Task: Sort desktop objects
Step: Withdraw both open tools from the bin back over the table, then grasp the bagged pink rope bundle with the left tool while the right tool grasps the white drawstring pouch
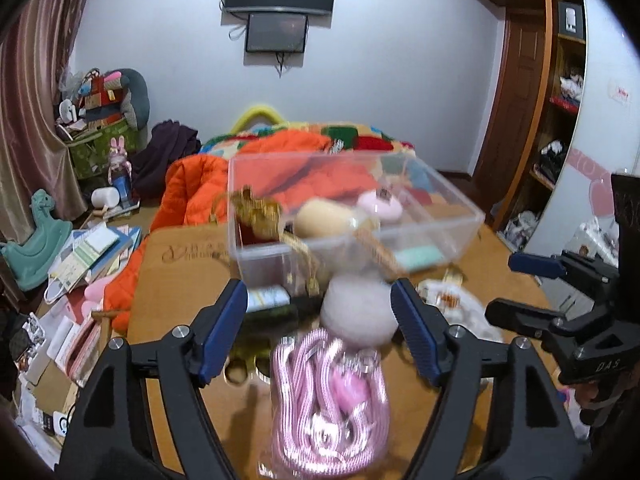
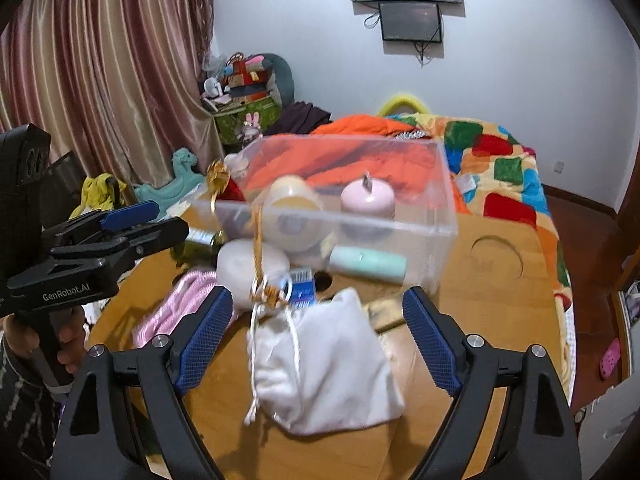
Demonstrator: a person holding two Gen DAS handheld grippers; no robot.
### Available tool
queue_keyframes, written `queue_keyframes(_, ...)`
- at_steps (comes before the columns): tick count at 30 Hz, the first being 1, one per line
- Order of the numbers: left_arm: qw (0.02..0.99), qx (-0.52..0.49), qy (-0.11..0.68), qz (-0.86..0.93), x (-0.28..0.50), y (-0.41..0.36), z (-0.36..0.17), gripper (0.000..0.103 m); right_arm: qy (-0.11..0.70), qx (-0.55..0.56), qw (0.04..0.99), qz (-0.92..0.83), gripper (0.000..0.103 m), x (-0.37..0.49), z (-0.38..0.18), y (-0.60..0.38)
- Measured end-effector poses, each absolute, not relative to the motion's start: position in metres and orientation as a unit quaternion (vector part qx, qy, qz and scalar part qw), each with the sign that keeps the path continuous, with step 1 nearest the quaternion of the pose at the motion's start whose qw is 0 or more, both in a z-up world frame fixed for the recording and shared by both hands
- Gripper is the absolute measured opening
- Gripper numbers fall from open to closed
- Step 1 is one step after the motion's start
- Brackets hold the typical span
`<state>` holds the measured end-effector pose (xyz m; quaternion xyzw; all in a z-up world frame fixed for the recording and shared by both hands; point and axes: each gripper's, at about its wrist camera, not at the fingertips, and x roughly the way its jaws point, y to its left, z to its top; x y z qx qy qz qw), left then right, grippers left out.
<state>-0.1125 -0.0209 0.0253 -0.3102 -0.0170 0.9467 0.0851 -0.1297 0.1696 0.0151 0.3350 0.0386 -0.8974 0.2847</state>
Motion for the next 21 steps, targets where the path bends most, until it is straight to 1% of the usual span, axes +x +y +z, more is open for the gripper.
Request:
queue_keyframes(3, 0.087, -0.330, -0.013, 0.940, -0.107, -0.020, 0.012, 0.074, 0.040, 0.349, 0.287, -0.891, 0.086, -0.128, 0.004, 0.170)
queue_keyframes(6, 0.092, -0.352, -0.019, 0.931, -0.103, -0.021, -0.004, 0.077, 0.046, 0.361, 0.283, -0.887, 0.089, -0.126, -0.008, 0.168)
queue_keyframes(13, 0.104, -0.387, -0.029, 0.916, -0.102, -0.016, -0.027, 0.077, 0.056, 0.382, 0.283, -0.878, 0.090, -0.125, -0.031, 0.161)
queue_keyframes(15, 0.115, -0.392, -0.037, 0.912, -0.103, -0.015, -0.028, 0.083, 0.059, 0.385, 0.283, -0.877, 0.089, -0.125, -0.033, 0.159)
queue_keyframes(17, 0.122, -0.401, -0.044, 0.907, -0.105, -0.015, -0.031, 0.084, 0.061, 0.388, 0.281, -0.876, 0.089, -0.125, -0.036, 0.158)
queue_keyframes(19, 0.120, -0.408, -0.035, 0.904, -0.106, -0.011, -0.036, 0.084, 0.063, 0.391, 0.276, -0.876, 0.090, -0.127, -0.039, 0.157)
queue_keyframes(21, 0.110, -0.405, -0.010, 0.907, -0.105, -0.003, -0.038, 0.086, 0.063, 0.393, 0.274, -0.875, 0.090, -0.128, -0.041, 0.157)
